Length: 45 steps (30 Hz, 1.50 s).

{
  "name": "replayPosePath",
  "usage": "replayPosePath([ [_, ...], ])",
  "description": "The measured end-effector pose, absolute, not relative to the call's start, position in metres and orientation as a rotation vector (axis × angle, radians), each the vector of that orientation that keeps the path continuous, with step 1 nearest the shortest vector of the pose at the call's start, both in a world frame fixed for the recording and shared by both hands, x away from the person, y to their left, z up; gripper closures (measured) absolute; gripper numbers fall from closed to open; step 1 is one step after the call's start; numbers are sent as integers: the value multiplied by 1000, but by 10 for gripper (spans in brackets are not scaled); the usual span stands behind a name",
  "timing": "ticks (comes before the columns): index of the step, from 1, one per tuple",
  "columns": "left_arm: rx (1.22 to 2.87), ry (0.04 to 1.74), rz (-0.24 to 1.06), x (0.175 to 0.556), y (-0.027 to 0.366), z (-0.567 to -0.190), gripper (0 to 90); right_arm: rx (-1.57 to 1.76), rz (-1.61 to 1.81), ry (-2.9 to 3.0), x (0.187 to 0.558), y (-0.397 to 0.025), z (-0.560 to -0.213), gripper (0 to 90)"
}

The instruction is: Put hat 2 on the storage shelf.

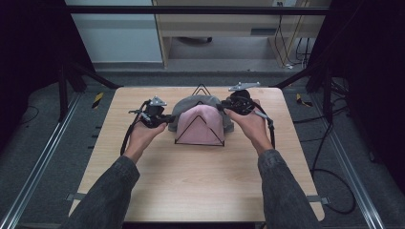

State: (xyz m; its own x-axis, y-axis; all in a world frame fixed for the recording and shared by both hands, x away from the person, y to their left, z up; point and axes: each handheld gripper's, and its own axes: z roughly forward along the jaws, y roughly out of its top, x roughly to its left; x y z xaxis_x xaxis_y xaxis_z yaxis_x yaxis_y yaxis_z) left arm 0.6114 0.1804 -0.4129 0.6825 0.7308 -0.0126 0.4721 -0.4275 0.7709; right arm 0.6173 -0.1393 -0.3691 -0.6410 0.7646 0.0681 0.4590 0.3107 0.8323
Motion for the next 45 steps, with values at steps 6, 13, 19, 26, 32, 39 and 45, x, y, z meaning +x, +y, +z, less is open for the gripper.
replayPosePath([
  [6, 2068, 907, 442, 607, 183, -409, 755, 1106, 1238, 2228, 615, -142, -366, 570],
  [13, 2039, 904, 483, 599, 187, -397, 622, 1109, 1239, 2200, 609, -148, -359, 499],
  [19, 2027, 908, 517, 592, 191, -388, 467, 1104, 1258, 2167, 603, -150, -351, 428],
  [26, 2029, 929, 502, 576, 202, -383, 149, 1110, 1272, 2128, 585, -158, -343, 250],
  [32, 2028, 944, 477, 556, 222, -389, 81, 1119, 1264, 2112, 564, -171, -350, 193],
  [39, 2104, 956, 468, 532, 243, -411, 51, 1163, 1237, 2104, 532, -194, -378, 142],
  [45, 2190, 970, 450, 517, 253, -435, 50, 1201, 1181, 2138, 518, -201, -406, 120],
])
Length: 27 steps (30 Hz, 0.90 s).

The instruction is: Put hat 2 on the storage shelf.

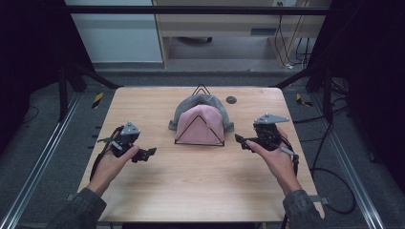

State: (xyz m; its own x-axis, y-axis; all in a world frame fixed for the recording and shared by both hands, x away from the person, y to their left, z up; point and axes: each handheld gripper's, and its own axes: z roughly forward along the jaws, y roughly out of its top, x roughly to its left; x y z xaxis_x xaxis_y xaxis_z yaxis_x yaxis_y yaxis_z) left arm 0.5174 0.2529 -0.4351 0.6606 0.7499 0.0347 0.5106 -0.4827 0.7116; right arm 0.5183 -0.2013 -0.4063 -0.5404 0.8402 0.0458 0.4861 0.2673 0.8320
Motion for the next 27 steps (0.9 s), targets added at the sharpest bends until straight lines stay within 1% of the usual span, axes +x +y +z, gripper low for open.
replayPosePath([
  [4, 2232, 979, 411, 511, 255, -451, 51, 1248, 1160, 2167, 512, -204, -427, 111],
  [9, 2246, 999, 380, 508, 259, -464, 52, 1310, 1124, 2185, 510, -209, -449, 113],
  [27, 2325, 993, 372, 498, 263, -482, 49, 1376, 1034, 2265, 505, -213, -481, 108],
])
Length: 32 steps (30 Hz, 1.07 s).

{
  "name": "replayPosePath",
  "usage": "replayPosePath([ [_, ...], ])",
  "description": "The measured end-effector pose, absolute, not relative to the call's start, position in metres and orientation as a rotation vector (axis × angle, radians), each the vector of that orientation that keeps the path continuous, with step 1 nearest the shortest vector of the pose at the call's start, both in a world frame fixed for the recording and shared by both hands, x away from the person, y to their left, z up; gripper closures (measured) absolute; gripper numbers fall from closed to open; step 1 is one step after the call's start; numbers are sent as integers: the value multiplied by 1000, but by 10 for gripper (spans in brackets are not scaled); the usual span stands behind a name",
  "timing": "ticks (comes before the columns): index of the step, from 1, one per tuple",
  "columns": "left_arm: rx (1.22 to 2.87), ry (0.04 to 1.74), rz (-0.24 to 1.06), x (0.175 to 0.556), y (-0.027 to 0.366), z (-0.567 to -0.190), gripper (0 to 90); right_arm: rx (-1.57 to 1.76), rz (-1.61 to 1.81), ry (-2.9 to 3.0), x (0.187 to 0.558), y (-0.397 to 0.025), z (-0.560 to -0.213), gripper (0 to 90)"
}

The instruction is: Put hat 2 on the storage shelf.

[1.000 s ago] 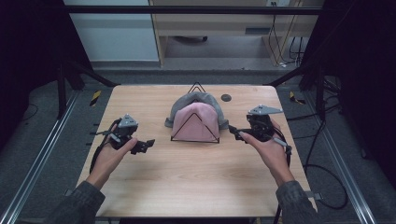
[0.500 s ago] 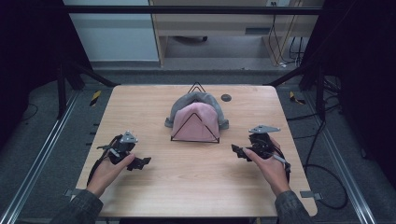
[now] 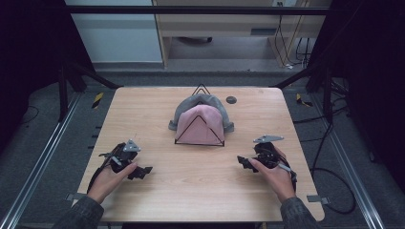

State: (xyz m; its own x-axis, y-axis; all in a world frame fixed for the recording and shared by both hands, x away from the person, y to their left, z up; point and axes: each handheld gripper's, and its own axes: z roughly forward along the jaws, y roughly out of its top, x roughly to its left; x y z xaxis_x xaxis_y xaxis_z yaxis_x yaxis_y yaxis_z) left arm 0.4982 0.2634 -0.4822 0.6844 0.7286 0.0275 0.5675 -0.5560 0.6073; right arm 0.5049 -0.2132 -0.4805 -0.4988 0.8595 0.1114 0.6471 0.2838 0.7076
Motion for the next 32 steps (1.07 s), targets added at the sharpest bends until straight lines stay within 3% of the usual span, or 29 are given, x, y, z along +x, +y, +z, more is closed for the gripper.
replayPosePath([
  [17, 2368, 994, 344, 498, 262, -494, 23, 1407, 974, 2308, 504, -207, -498, 90],
  [32, 2340, 1000, 350, 497, 261, -497, 0, 1245, 942, 2285, 493, -194, -511, 3],
])
